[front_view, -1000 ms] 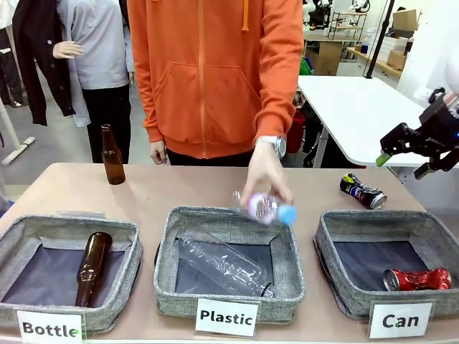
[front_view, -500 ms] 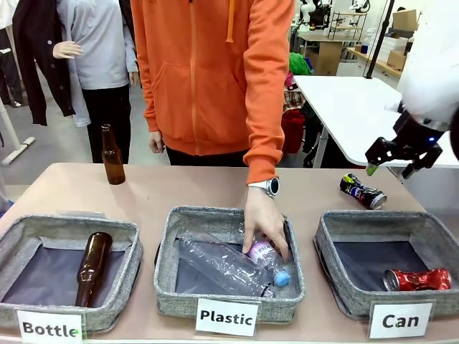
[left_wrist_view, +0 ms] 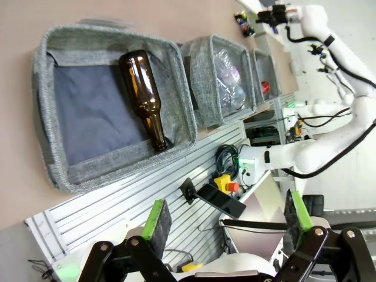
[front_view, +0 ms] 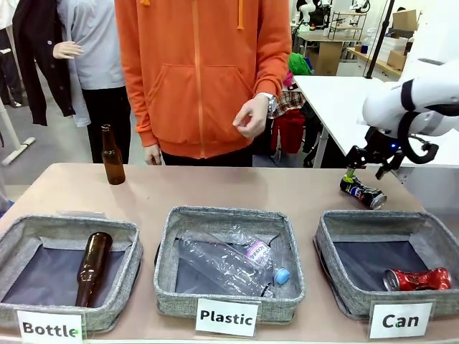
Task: Sort the can waste into the basket.
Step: Pick up the can waste from the table and place it in the right Fabric basket.
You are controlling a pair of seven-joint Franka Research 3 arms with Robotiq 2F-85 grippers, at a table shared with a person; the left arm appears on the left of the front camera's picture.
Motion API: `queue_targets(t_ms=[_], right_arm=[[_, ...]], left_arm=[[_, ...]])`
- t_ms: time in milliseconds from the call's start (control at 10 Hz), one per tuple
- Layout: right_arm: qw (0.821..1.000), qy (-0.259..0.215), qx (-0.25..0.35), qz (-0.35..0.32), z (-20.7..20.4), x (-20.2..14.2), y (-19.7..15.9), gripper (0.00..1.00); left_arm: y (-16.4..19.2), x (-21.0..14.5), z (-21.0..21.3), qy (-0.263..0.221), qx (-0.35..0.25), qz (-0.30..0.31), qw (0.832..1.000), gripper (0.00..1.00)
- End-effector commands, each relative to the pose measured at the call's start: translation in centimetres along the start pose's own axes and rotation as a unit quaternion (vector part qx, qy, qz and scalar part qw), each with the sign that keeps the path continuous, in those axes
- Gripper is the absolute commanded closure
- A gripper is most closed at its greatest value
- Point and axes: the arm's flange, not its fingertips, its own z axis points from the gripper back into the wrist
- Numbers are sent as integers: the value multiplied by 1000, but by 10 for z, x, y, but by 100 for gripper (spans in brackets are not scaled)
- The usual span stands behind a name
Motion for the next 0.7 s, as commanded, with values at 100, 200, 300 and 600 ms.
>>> queue_targets(t_ms=[100,200,300,600], right_arm=[[998,52,17,29,-25,30,1,0],[997,67,11,31,-32,32,2,0],[997,77,1,29,-36,34,3,0],[995,97,-19,24,-42,38,8,0]], left_arm=[[-2,0,1,-3,-6,5,1000,0],[-2,0,1,-3,-6,5,1000,0],[-2,0,1,-3,-6,5,1000,0],[-2,0,1,-3,-6,5,1000,0]])
